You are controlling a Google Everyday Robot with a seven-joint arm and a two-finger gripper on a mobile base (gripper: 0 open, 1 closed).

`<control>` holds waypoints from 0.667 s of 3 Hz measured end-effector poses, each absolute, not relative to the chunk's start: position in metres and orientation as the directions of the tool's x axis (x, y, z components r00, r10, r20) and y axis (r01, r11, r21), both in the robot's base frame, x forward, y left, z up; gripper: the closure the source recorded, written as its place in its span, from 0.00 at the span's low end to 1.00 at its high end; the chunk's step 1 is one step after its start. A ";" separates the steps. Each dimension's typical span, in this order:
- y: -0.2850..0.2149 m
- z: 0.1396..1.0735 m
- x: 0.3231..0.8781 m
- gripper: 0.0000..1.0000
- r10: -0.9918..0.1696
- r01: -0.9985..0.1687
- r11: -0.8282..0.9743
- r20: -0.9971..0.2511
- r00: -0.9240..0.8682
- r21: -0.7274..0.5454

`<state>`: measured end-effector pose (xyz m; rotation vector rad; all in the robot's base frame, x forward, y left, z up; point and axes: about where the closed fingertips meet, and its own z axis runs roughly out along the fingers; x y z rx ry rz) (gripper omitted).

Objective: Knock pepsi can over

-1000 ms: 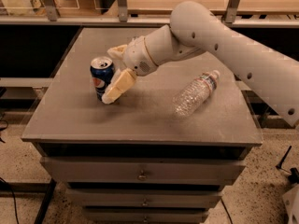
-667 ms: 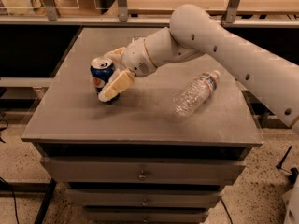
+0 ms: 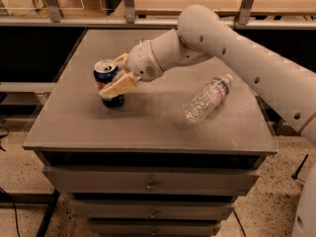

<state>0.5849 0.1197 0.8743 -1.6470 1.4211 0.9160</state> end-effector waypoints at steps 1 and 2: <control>0.122 0.887 0.585 0.87 -0.512 -0.987 -0.110 -0.844 0.158 -0.119; 0.127 0.903 0.584 1.00 -0.660 -0.981 -0.104 -0.726 0.193 -0.167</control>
Offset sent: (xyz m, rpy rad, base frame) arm 0.0022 -0.0063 0.0696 -0.6071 -0.2487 -0.1076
